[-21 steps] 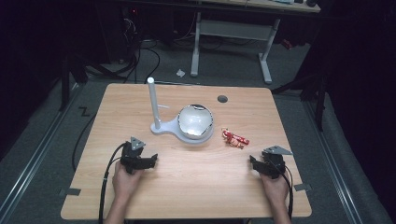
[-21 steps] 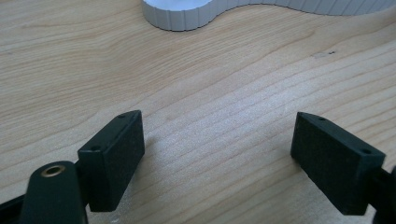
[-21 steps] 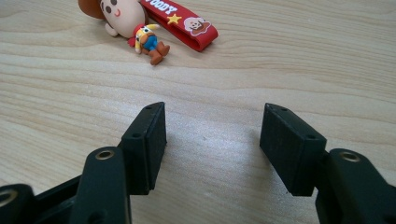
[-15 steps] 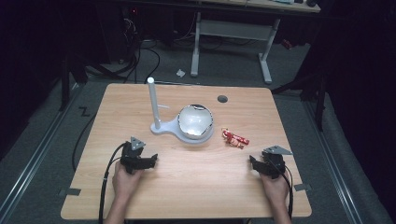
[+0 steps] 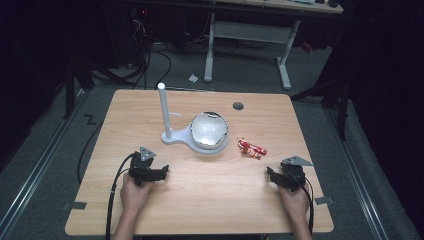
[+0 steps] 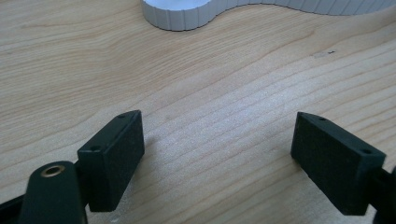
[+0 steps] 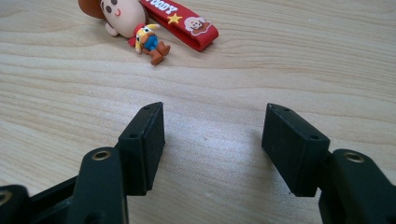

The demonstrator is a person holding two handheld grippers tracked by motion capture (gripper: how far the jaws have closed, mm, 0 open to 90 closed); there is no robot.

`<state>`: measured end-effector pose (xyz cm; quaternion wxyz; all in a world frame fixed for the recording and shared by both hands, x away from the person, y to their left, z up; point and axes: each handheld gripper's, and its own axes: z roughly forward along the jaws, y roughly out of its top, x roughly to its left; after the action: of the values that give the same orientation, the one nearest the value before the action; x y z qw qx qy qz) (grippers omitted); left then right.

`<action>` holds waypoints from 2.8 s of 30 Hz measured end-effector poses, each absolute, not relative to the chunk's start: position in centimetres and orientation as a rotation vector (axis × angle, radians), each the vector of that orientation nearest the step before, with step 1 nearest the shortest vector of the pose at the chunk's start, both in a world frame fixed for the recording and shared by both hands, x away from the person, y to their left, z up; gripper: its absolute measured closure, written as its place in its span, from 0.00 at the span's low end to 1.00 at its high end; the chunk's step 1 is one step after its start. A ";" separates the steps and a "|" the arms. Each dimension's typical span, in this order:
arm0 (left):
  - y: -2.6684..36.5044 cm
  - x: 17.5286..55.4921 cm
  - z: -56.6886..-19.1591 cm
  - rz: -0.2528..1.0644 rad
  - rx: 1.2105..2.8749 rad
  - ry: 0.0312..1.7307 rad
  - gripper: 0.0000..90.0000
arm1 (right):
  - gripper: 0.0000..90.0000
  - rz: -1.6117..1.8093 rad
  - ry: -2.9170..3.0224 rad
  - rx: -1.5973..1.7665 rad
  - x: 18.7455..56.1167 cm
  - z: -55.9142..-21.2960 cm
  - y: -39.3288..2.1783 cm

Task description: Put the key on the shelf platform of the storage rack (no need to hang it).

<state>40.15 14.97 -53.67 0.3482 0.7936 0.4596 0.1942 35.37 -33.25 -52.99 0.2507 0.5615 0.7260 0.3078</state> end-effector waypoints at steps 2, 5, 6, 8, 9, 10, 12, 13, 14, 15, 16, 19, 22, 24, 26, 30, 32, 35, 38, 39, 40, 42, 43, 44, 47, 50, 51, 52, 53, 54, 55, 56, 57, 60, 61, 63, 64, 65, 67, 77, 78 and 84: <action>15.0 40.1 -53.7 0.504 2.058 1.192 0.20 | 0.43 0.838 1.977 1.528 35.4 -53.0 -33.2; 15.0 40.1 -53.7 0.503 2.058 1.191 0.20 | 0.44 0.836 1.977 1.527 35.4 -53.0 -33.2; 15.0 40.1 -53.7 0.503 2.058 1.191 0.20 | 0.44 0.836 1.977 1.527 35.4 -53.0 -33.2; 15.0 40.1 -53.7 0.504 2.058 1.191 0.20 | 0.44 0.836 1.977 1.527 35.4 -53.0 -33.2; 15.0 40.1 -53.7 0.503 2.058 1.191 0.20 | 0.43 0.837 1.976 1.529 35.4 -53.0 -33.2; 15.0 40.1 -53.7 0.503 2.058 1.191 0.20 | 0.43 0.837 1.974 1.530 35.4 -53.0 -33.2; 15.0 40.1 -53.7 0.503 2.058 1.191 0.19 | 0.40 0.835 1.975 1.530 35.4 -53.0 -33.2; 15.0 40.1 -53.7 0.503 2.056 1.192 0.20 | 0.37 0.826 1.970 1.532 35.4 -53.0 -33.2; 15.0 40.1 -53.7 0.503 2.057 1.191 0.20 | 0.35 0.822 1.967 1.539 35.4 -53.0 -33.2; 15.0 40.1 -53.7 0.503 2.059 1.191 0.20 | 0.34 0.824 1.965 1.543 35.5 -53.0 -33.3; 15.0 40.1 -53.7 0.504 2.059 1.191 0.20 | 0.34 0.821 1.962 1.547 35.5 -53.0 -33.3; 15.0 40.1 -53.7 0.503 2.058 1.191 0.20 | 0.34 0.823 1.963 1.546 35.5 -53.0 -33.3; 15.0 40.1 -53.7 0.503 2.058 1.191 0.20 | 0.34 0.811 1.970 1.555 35.4 -52.9 -33.2; 15.0 40.1 -53.7 0.503 2.058 1.191 0.20 | 0.34 0.809 1.973 1.548 35.4 -52.9 -33.1; 15.0 40.1 -53.7 0.503 2.058 1.191 0.20 | 0.35 0.810 1.981 1.519 35.4 -52.7 -32.8; 15.0 40.1 -53.7 0.504 2.059 1.190 0.20 | 0.35 0.825 1.987 1.501 35.3 -52.5 -32.5; 15.0 40.1 -53.7 0.504 2.059 1.190 0.20 | 0.34 0.820 2.000 1.501 35.4 -52.1 -32.4; 15.0 40.1 -53.7 0.503 2.057 1.192 0.19 | 0.34 0.854 1.999 1.489 35.4 -51.5 -32.3; 15.0 40.1 -53.7 0.503 2.058 1.191 0.20 | 0.34 0.881 2.005 1.481 35.5 -51.2 -32.1; 15.0 40.1 -53.7 0.503 2.058 1.192 0.20 | 0.34 0.899 2.004 1.479 35.6 -51.1 -32.1; 15.0 40.1 -53.7 0.503 2.057 1.192 0.20 | 0.34 0.909 2.007 1.481 35.6 -51.1 -32.0; 15.0 40.1 -53.7 0.503 2.058 1.192 0.19 | 0.34 0.914 2.021 1.481 35.7 -51.2 -31.9; 15.0 40.1 -53.7 0.503 2.056 1.192 0.20 | 0.34 0.922 2.023 1.482 35.8 -51.1 -31.9; 15.0 40.1 -53.7 0.503 2.058 1.192 0.20 | 0.34 0.937 2.023 1.474 35.9 -50.9 -31.7; 15.0 40.1 -53.7 0.503 2.058 1.192 0.20 | 0.33 0.950 2.025 1.461 36.1 -50.7 -31.5; 15.0 40.1 -53.7 0.503 2.058 1.192 0.20 | 0.33 0.970 2.030 1.443 36.4 -50.2 -31.2; 15.0 40.1 -53.7 0.503 2.057 1.192 0.20 | 0.32 0.964 2.040 1.429 36.7 -50.0 -30.9; 15.0 40.1 -53.7 0.503 2.058 1.191 0.20 | 0.32 0.963 2.047 1.425 36.9 -49.8 -30.7; 15.0 40.1 -53.7 0.502 2.058 1.192 0.20 | 0.32 0.963 2.047 1.425 36.9 -49.8 -30.7; 15.0 40.1 -53.7 0.503 2.058 1.192 0.20 | 0.31 0.960 2.057 1.404 37.2 -49.6 -30.5; 15.0 40.1 -53.7 0.503 2.058 1.191 0.20 | 0.31 0.960 2.057 1.404 37.2 -49.6 -30.5; 15.0 40.1 -53.7 0.503 2.058 1.191 0.20 | 0.31 0.962 2.065 1.402 37.5 -49.4 -30.2; 15.0 40.1 -53.7 0.503 2.056 1.192 0.19 | 0.30 0.957 2.070 1.396 37.6 -49.3 -30.1; 15.0 40.1 -53.7 0.503 2.058 1.192 0.19 | 0.31 0.960 2.076 1.384 38.0 -49.2 -29.8; 15.0 40.1 -53.7 0.503 2.058 1.191 0.19 | 0.30 0.960 2.087 1.379 38.4 -49.1 -29.7; 15.0 40.1 -53.7 0.503 2.058 1.191 0.20 | 0.30 0.952 2.093 1.383 38.6 -49.1 -29.6; 15.0 40.1 -53.7 0.503 2.058 1.191 0.20 | 0.29 0.934 2.107 1.385 39.1 -49.1 -29.4; 15.0 40.1 -53.7 0.503 2.058 1.191 0.20 | 0.30 0.937 2.106 1.380 39.3 -49.1 -29.3; 15.0 40.1 -53.7 0.503 2.058 1.191 0.19 | 0.29 0.944 2.115 1.384 39.6 -49.2 -29.3; 15.0 40.1 -53.7 0.503 2.057 1.191 0.19 | 0.29 0.910 2.153 1.365 42.1 -49.1 -28.4; 15.0 40.1 -53.7 0.503 2.057 1.191 0.19 | 0.29 0.910 2.153 1.365 42.1 -49.1 -28.4; 15.0 40.1 -53.7 0.501 2.058 1.192 0.19 | 0.29 0.862 2.191 1.372 43.2 -49.8 -28.3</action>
<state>40.11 14.96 -53.66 0.3482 0.7938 0.4596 0.1933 43.21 -28.31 -49.77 0.2067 0.4926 0.7867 0.3095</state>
